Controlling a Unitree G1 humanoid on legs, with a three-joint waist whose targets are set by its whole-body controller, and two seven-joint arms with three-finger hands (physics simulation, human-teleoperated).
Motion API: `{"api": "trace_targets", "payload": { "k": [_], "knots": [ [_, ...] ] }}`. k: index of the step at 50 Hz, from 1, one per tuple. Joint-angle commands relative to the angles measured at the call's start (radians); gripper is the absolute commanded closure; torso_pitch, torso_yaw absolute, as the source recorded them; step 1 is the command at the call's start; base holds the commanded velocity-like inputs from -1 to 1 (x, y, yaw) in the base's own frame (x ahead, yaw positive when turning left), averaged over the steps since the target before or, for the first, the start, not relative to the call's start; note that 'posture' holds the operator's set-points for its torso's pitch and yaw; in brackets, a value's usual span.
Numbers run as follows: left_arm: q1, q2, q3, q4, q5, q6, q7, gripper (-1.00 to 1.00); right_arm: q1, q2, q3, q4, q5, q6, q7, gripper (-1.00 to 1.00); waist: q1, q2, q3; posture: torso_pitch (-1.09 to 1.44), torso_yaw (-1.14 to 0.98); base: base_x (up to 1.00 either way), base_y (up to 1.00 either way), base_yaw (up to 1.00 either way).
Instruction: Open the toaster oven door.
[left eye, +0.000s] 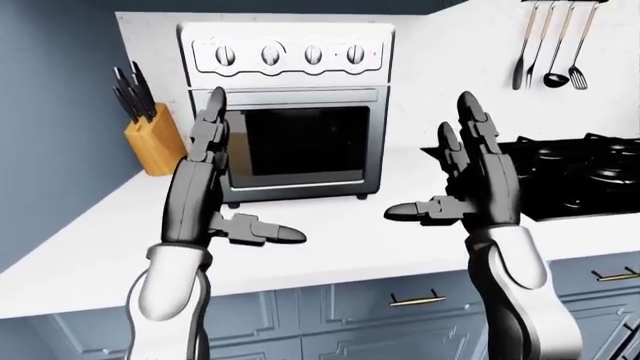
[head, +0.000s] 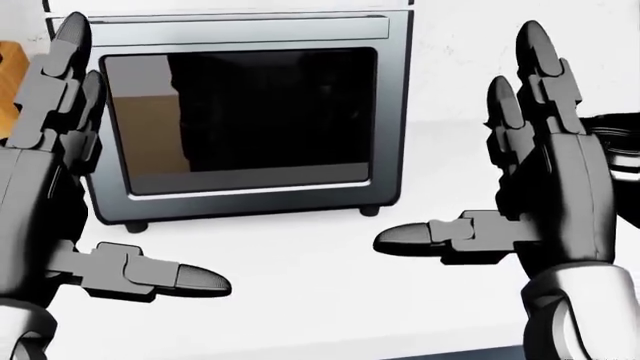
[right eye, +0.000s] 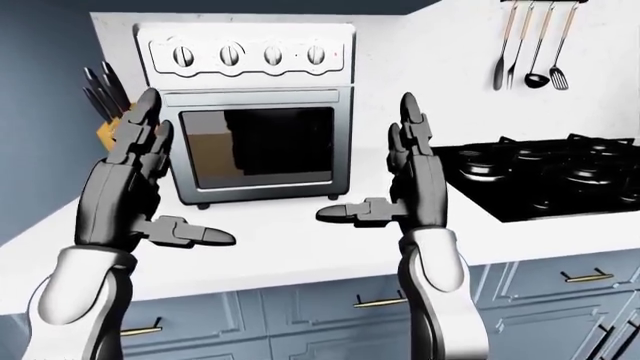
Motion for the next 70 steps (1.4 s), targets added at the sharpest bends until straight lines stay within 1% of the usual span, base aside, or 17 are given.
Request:
{"api": "trace_targets", "payload": {
  "k": [1, 8, 10, 15, 17, 21, 24, 27, 29, 33, 37, 39, 42, 49, 56, 64, 70],
  "knots": [
    [-0.03, 0.005, 0.006, -0.025, 0.005, -0.017, 0.004, -1.0, -0.028, -0.005, -0.005, -0.024, 0.0, -0.025, -0.001, -1.0, 0.0, 0.0, 0.001, -0.57, 0.0, 0.0, 0.0, 0.0],
    [-0.062, 0.019, -0.015, -0.007, 0.056, -0.013, -0.011, -1.0, -0.028, -0.005, -0.005, -0.026, 0.0, -0.024, -0.001, -1.0, 0.001, -0.002, -0.003, -0.57, 0.0, 0.0, 0.0, 0.0],
    [-0.134, 0.049, -0.039, 0.095, 0.127, -0.049, -0.033, -1.0, -0.024, -0.005, -0.005, -0.017, -0.001, -0.036, 0.002, -1.0, 0.0, -0.002, -0.002, -0.57, 0.0, 0.0, 0.0, 0.0],
    [-0.218, 0.047, -0.049, 0.27, 0.257, -0.156, -0.071, -1.0, -0.027, -0.007, -0.01, -0.012, 0.002, -0.039, 0.003, -1.0, 0.003, -0.006, -0.003, -0.57, 0.0, 0.0, 0.0, 0.0],
    [-0.245, 0.034, -0.038, 0.314, 0.272, -0.175, -0.082, -1.0, -0.027, -0.008, -0.011, -0.014, 0.003, -0.037, 0.002, -1.0, 0.003, -0.007, -0.003, -0.57, 0.0, 0.0, 0.0, 0.0],
    [-0.298, 0.03, -0.037, 0.409, 0.328, -0.224, -0.09, -1.0, -0.027, -0.01, -0.016, -0.014, 0.008, -0.036, 0.001, -1.0, 0.0, -0.008, -0.001, -0.57, 0.0, 0.0, 0.0, 0.0],
    [-0.335, 0.043, -0.036, 0.513, 0.377, -0.294, -0.077, -1.0, -0.026, -0.013, -0.022, -0.018, 0.013, -0.033, 0.001, -1.0, -0.002, -0.01, -0.001, -0.57, 0.0, 0.0, 0.0, 0.0],
    [-0.374, 0.05, -0.027, 0.621, 0.39, -0.345, -0.074, -1.0, -0.027, -0.015, -0.024, -0.022, 0.016, -0.028, -0.002, -1.0, -0.003, -0.011, -0.002, -0.57, 0.0, 0.0, 0.0, 0.0],
    [-0.395, 0.055, -0.021, 0.672, 0.403, -0.372, -0.065, -1.0, -0.027, -0.015, -0.024, -0.026, 0.018, -0.023, -0.004, -1.0, -0.004, -0.012, -0.002, -0.57, 0.0, 0.0, 0.0, 0.0],
    [-0.445, 0.079, -0.027, 0.797, 0.479, -0.441, -0.033, -1.0, -0.023, -0.014, -0.022, -0.015, 0.017, -0.036, -0.003, -1.0, -0.007, -0.012, -0.002, -0.57, 0.0, 0.0, 0.0, 0.0],
    [-0.466, 0.079, -0.022, 0.858, 0.506, -0.486, -0.015, -1.0, -0.019, -0.012, -0.02, -0.003, 0.015, -0.051, -0.002, -1.0, -0.01, -0.012, -0.002, -0.57, 0.0, 0.0, 0.0, 0.0],
    [-0.477, 0.087, -0.031, 0.903, 0.555, -0.521, 0.012, -1.0, -0.014, -0.01, -0.016, 0.002, 0.012, -0.059, -0.001, -1.0, -0.012, -0.012, -0.002, -0.57, 0.0, 0.0, 0.0, 0.0],
    [-0.501, 0.093, -0.029, 0.946, 0.603, -0.554, 0.036, -1.0, -0.014, -0.009, -0.017, 0.007, 0.012, -0.064, 0.0, -1.0, -0.014, -0.012, -0.003, -0.57, 0.0, 0.0, 0.0, 0.0],
    [-0.544, 0.101, -0.019, 1.065, 0.625, -0.602, 0.064, -1.0, -0.016, -0.009, -0.018, -0.021, 0.016, -0.036, -0.007, -1.0, -0.017, -0.012, -0.003, -0.57, 0.0, 0.0, 0.0, 0.0],
    [-0.654, 0.134, -0.025, 1.325, 0.678, -0.672, 0.159, -1.0, -0.02, -0.009, -0.017, -0.033, 0.018, -0.022, -0.011, -1.0, -0.02, -0.012, -0.005, -0.57, 0.0, 0.0, 0.0, 0.0],
    [-0.77, 0.16, -0.03, 1.544, 0.703, -0.706, 0.217, -1.0, -0.017, -0.009, -0.019, -0.023, 0.019, -0.034, -0.009, -1.0, -0.022, -0.011, -0.004, -0.57, 0.0, 0.0, 0.0, 0.0],
    [-0.794, 0.163, -0.043, 1.638, 0.719, -0.729, 0.213, -1.0, -0.017, -0.009, -0.018, -0.016, 0.019, -0.039, -0.009, -1.0, -0.023, -0.01, -0.002, -0.57, 0.0, 0.0, 0.0, 0.0]
  ]
}}
